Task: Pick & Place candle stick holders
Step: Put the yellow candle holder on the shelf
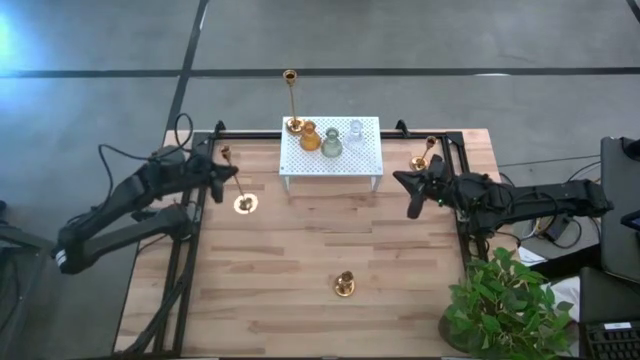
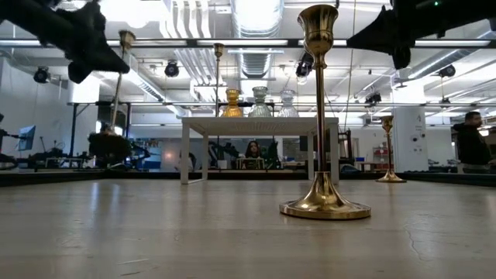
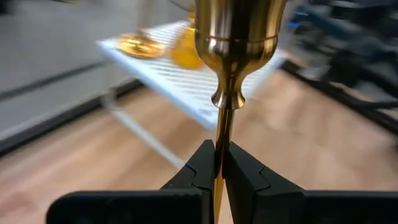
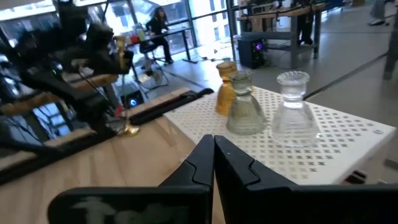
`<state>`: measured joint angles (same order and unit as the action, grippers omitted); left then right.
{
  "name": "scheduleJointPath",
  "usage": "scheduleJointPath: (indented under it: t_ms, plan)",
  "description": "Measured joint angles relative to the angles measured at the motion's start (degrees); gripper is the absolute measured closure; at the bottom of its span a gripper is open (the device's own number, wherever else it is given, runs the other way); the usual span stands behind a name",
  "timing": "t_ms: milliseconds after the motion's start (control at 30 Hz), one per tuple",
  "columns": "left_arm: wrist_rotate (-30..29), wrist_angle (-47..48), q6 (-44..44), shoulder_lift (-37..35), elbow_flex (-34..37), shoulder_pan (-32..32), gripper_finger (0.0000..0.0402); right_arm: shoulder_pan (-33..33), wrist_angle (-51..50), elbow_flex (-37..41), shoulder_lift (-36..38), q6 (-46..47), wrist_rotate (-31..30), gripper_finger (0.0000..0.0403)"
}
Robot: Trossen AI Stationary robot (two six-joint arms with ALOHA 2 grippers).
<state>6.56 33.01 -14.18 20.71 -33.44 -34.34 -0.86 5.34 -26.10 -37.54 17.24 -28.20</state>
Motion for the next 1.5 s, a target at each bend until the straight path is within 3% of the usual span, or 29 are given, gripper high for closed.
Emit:
scheduleJointPath:
  t_ms: [267, 400, 567, 733, 900, 1167, 1500]
  plan:
    - [2.38, 5.74, -6.19, -1.22, -4.25, 14.04, 0.0381, 0.00, -0.89, -4.10, -0.07, 0.91, 4.06, 0.0394]
    - [-0.93, 4.97, -7.81, 1.26, -5.22, 23.09, 0.0381, 0.00, -6.09, -7.41, -0.07, 4.44, 5.87, 0.0394]
    - [-8.36, -4.56, -7.63, 7.89, -5.14, 35.43, 0.0381, -0.59, -13.96, -12.93, -1.17, 8.95, 6.39, 0.0394]
    - [-14.96, -18.68, -4.94, 17.27, -5.17, 43.91, 0.0381, -3.82, -14.60, -17.51, -5.59, 8.45, 5.79, 0.0394]
    - [-16.00, -22.40, -2.26, 26.27, -7.20, 44.17, 0.0381, -8.26, -14.36, -19.60, -11.92, 8.34, 3.34, 0.0394]
    - [-14.59, -25.07, 5.09, 36.31, -16.60, 42.91, 0.0381, -14.24, -11.18, -21.69, -21.29, 9.83, -2.21, 0.0394]
    - [-10.52, -25.56, 11.64, 45.77, -27.47, 39.29, 0.0381, -15.43, -7.87, -26.22, -30.55, 9.76, -1.55, 0.0394]
